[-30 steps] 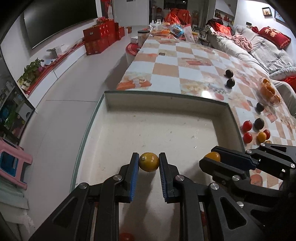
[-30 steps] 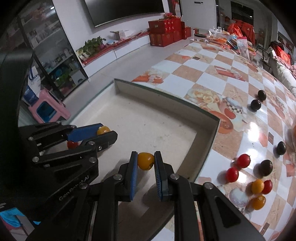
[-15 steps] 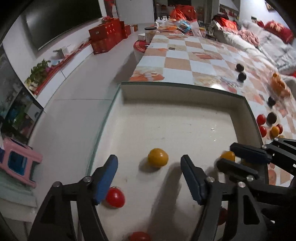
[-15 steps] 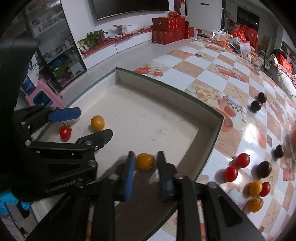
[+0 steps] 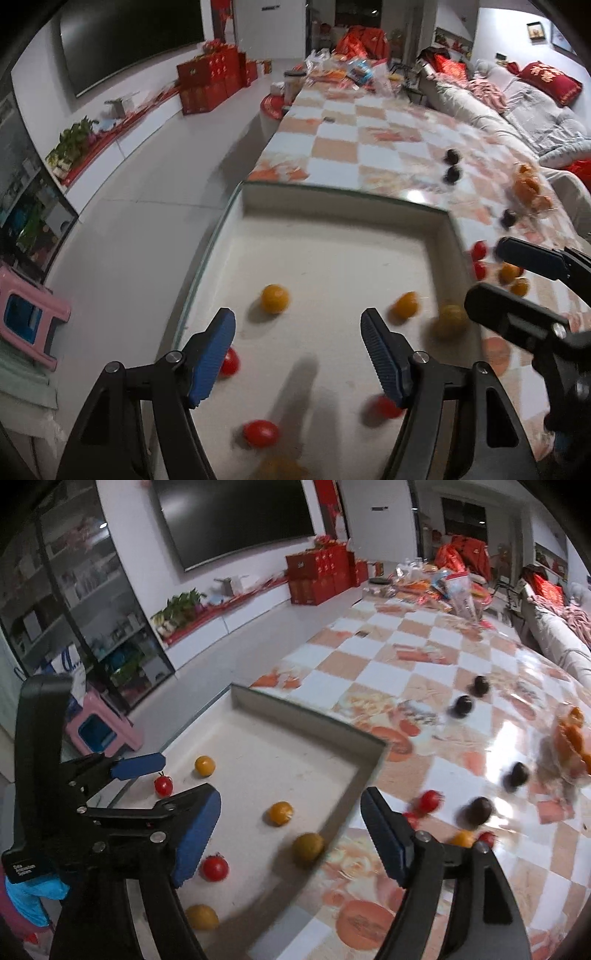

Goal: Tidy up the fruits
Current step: 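Move both open tools back to the fruits on the table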

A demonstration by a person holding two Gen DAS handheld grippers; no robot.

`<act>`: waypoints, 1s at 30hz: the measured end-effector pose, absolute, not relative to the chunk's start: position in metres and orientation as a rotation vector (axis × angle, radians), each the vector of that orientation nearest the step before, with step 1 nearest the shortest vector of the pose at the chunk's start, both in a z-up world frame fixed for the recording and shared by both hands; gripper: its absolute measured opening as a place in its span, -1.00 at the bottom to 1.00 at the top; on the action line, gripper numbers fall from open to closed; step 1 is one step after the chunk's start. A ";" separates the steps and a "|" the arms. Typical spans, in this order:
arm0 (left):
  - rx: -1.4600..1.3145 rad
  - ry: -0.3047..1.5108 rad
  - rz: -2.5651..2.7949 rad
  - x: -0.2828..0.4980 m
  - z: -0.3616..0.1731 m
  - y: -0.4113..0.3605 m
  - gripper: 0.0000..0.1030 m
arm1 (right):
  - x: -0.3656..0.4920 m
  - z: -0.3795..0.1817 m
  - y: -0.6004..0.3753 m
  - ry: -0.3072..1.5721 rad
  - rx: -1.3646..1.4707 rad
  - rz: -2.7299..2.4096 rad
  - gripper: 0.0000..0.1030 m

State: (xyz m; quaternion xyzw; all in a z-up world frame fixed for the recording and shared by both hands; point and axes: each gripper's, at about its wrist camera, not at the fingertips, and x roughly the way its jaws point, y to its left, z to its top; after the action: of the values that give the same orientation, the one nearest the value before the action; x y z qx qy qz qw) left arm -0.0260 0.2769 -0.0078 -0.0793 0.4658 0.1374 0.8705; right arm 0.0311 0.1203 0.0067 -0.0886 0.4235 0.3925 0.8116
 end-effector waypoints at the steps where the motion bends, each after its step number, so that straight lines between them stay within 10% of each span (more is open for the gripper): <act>1: -0.165 0.959 0.271 -0.028 -0.002 0.269 0.39 | 0.032 0.010 0.112 0.900 -0.184 0.826 0.57; 23: -0.084 0.926 0.040 -0.013 -0.002 0.092 0.39 | 0.084 -0.038 -0.048 0.966 -0.186 0.525 0.58; 30: -0.090 0.959 0.065 0.002 -0.029 0.083 0.39 | 0.089 -0.057 -0.046 0.968 -0.270 0.563 0.27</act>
State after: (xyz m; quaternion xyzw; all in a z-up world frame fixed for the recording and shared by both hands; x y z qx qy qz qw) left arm 0.0019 0.0825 -0.0293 -0.0434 0.4611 0.0311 0.8857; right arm 0.0894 -0.0462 -0.0567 -0.1275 0.4575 0.2661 0.8388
